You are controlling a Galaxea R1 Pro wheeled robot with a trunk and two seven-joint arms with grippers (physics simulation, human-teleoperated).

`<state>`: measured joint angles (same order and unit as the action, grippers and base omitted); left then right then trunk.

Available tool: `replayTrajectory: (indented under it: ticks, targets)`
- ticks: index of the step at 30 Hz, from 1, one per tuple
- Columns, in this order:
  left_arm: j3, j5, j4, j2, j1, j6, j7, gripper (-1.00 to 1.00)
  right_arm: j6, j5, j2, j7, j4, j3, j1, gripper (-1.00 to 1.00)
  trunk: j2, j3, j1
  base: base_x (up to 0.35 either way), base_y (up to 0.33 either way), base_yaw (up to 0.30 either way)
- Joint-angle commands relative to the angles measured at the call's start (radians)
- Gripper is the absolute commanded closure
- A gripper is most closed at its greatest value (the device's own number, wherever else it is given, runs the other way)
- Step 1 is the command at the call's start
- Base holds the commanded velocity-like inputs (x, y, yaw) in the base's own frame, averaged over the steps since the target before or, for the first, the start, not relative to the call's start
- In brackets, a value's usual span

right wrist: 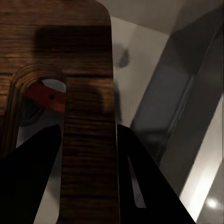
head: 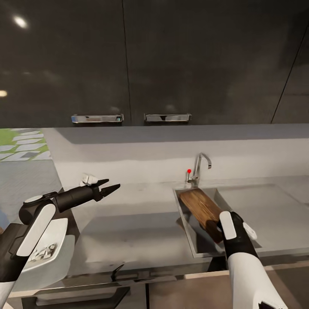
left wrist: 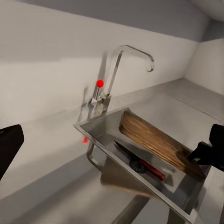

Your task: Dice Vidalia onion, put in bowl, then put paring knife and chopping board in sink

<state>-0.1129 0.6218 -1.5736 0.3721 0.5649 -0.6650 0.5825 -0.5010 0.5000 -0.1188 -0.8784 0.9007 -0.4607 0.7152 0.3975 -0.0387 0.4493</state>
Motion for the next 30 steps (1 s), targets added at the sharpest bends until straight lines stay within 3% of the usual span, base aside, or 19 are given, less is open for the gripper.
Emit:
replayTrajectory:
  ticks: [1, 21, 30]
  targets:
    - [-0.001, 0.007, 0.000, 0.001, 0.001, -0.007, -0.002, -1.00, 0.015, 0.008, -0.001, -0.004, -0.007, -0.002, 0.001, 1.00, 0.002, -0.002, 0.001, 0.000, 0.000, 0.000]
    - [-0.002, 0.007, 0.000, 0.001, 0.001, -0.007, -0.003, -1.00, 0.134, 0.010, -0.001, -0.001, -0.123, 0.013, 0.004, 1.00, 0.002, -0.002, 0.001, 0.000, 0.000, 0.000]
    - [-0.019, 0.007, 0.000, 0.001, 0.001, -0.007, -0.003, -1.00, 0.137, 0.011, -0.001, -0.001, -0.126, 0.016, 0.018, 1.00, 0.002, -0.002, 0.001, 0.000, 0.000, 0.000]
